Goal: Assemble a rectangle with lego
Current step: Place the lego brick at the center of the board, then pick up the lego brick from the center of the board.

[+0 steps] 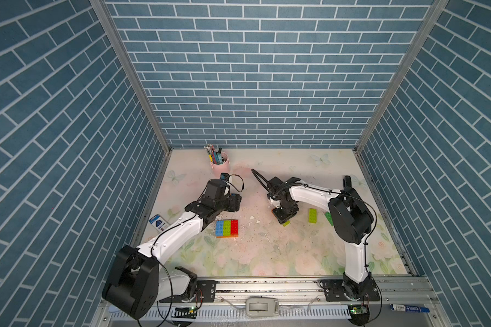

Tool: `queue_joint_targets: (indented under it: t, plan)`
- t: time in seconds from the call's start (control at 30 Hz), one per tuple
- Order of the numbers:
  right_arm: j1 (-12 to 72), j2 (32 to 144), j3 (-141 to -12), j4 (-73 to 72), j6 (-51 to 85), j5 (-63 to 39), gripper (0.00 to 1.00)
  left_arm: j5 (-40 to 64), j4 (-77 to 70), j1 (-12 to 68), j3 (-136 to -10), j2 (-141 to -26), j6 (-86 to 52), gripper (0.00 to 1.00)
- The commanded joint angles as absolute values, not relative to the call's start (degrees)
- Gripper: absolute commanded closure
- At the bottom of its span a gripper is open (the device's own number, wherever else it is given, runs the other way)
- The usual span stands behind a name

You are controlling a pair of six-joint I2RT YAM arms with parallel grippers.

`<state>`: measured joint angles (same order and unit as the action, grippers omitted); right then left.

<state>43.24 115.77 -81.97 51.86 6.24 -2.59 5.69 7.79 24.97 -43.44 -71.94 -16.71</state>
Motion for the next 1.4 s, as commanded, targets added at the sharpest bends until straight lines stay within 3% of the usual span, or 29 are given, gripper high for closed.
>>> queue_joint_targets:
  t: [0.0,0.2,0.33,0.57,0.7,0.87,1.37]
  plan:
    - [43.52,116.15,-83.24,52.82,7.38,-2.82,0.54,6.23,6.72,24.44,-42.84,-70.94,-16.83,0.30]
    - [42.09,111.40,-83.21,52.91,8.93,-8.03,0.33,6.15,6.94,24.45,-43.18,-70.34,-16.53,0.30]
    - [39.96,105.55,-83.18,54.25,10.32,-10.37,0.28,6.15,7.28,24.52,-43.72,-70.20,-16.44,0.29]
    - [28.56,93.65,-74.49,52.10,21.22,-5.44,0.34,4.00,7.04,26.41,-44.45,-69.62,-15.46,0.29]
    - [21.94,92.55,-69.76,51.26,26.88,-1.78,0.34,-1.93,9.44,38.33,-49.10,-76.10,-9.67,0.26]
    - [19.89,95.00,-67.11,48.12,30.50,-3.74,0.33,-5.41,9.50,50.99,-53.94,-86.06,-7.66,0.24]
    - [22.32,99.40,-62.49,42.34,40.13,-11.29,0.39,-3.87,5.64,48.85,-49.55,-83.56,-10.27,0.24]
